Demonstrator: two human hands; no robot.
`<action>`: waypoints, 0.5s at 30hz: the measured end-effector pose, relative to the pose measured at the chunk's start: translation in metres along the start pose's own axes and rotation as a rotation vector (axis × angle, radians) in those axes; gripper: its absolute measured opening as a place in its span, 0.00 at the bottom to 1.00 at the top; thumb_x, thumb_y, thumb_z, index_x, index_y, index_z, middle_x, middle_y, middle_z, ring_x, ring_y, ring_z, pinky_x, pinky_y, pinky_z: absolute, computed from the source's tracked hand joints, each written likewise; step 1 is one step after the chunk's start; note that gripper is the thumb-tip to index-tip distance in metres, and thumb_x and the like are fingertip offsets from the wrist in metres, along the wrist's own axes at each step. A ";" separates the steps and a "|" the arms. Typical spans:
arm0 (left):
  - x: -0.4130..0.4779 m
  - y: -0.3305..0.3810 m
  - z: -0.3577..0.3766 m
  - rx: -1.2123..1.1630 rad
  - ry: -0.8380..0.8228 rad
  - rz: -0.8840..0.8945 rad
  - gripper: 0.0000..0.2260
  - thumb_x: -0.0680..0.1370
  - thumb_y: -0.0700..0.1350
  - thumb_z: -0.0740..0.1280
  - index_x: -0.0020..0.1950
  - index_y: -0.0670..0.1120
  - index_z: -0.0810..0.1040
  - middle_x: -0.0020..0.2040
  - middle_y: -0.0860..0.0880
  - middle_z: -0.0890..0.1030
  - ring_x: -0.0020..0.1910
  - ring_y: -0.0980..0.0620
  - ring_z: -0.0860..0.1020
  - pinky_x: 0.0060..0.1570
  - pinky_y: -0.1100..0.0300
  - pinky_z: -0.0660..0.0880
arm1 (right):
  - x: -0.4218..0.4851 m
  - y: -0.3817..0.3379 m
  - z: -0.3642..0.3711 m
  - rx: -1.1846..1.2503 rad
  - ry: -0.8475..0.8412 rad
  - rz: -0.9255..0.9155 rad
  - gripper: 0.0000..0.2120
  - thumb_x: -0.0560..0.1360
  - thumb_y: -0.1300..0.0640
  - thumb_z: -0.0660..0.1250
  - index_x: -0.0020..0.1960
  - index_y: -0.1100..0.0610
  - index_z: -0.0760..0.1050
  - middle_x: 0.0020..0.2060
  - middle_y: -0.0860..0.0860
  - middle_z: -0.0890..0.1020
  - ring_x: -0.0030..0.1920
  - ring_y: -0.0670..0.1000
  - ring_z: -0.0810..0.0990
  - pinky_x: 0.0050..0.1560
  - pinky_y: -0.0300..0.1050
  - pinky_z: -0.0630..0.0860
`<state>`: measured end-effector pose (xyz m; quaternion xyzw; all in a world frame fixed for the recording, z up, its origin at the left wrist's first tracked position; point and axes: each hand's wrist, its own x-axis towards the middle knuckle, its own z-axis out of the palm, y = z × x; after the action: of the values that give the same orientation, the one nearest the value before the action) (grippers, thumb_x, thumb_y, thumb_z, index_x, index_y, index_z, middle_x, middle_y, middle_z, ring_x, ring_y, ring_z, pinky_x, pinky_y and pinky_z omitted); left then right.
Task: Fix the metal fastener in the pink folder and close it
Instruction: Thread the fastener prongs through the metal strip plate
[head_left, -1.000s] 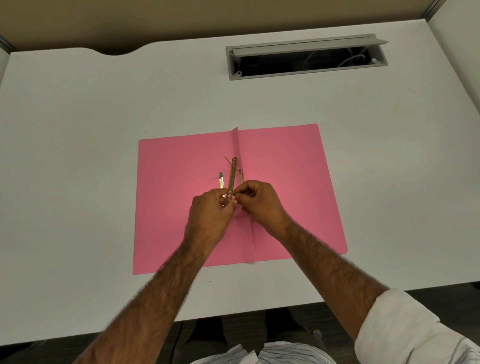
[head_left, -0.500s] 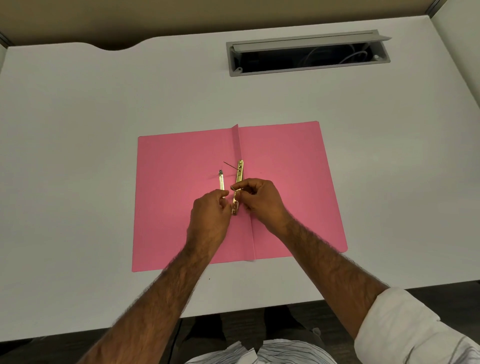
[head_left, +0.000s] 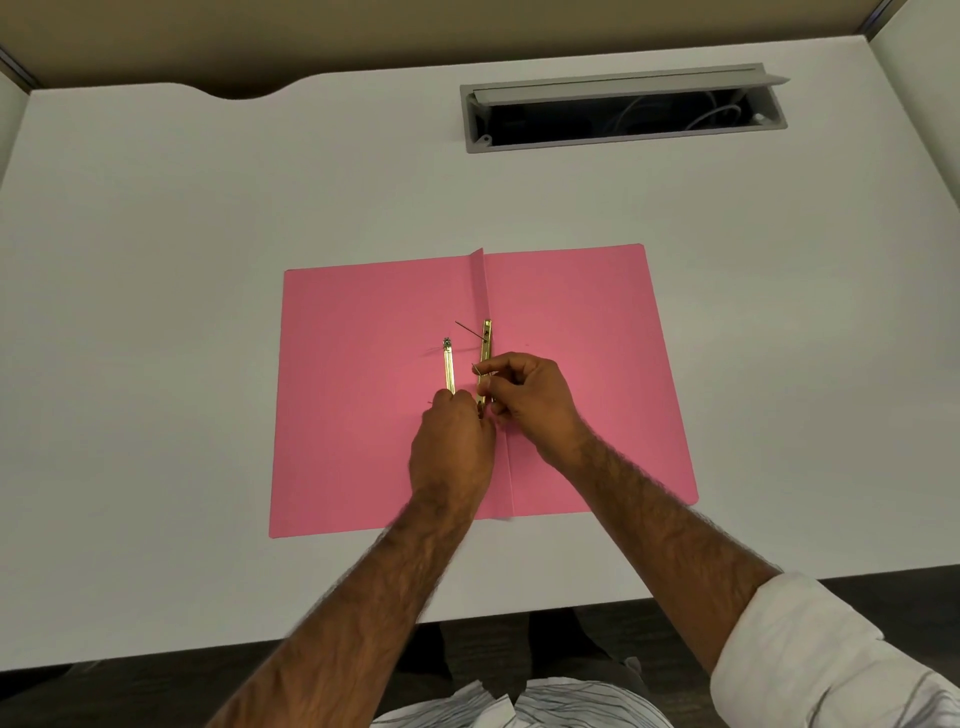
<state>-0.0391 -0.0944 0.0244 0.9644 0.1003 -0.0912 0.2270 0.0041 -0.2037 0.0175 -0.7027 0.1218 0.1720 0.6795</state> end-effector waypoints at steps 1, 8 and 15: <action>0.001 0.000 0.000 -0.010 0.000 -0.012 0.12 0.81 0.51 0.64 0.53 0.43 0.80 0.48 0.45 0.80 0.42 0.47 0.79 0.36 0.56 0.72 | 0.000 0.000 0.000 -0.009 0.003 -0.007 0.11 0.76 0.69 0.66 0.54 0.60 0.83 0.37 0.59 0.83 0.27 0.46 0.76 0.31 0.42 0.78; 0.006 -0.003 -0.006 -0.203 0.023 -0.127 0.08 0.78 0.48 0.69 0.47 0.43 0.81 0.41 0.48 0.84 0.35 0.50 0.77 0.36 0.58 0.72 | -0.003 0.001 0.004 -0.068 0.017 -0.089 0.14 0.75 0.69 0.66 0.56 0.58 0.83 0.32 0.56 0.82 0.28 0.47 0.77 0.32 0.42 0.78; 0.009 -0.009 -0.010 -0.190 0.062 -0.110 0.04 0.76 0.42 0.69 0.47 0.42 0.81 0.39 0.47 0.82 0.36 0.49 0.78 0.36 0.57 0.75 | -0.004 0.008 0.000 0.007 0.054 -0.071 0.11 0.76 0.67 0.69 0.54 0.56 0.84 0.38 0.59 0.84 0.31 0.51 0.77 0.32 0.43 0.79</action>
<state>-0.0315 -0.0810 0.0277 0.9340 0.1682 -0.0638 0.3087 -0.0028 -0.2040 0.0115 -0.7087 0.1159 0.1285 0.6840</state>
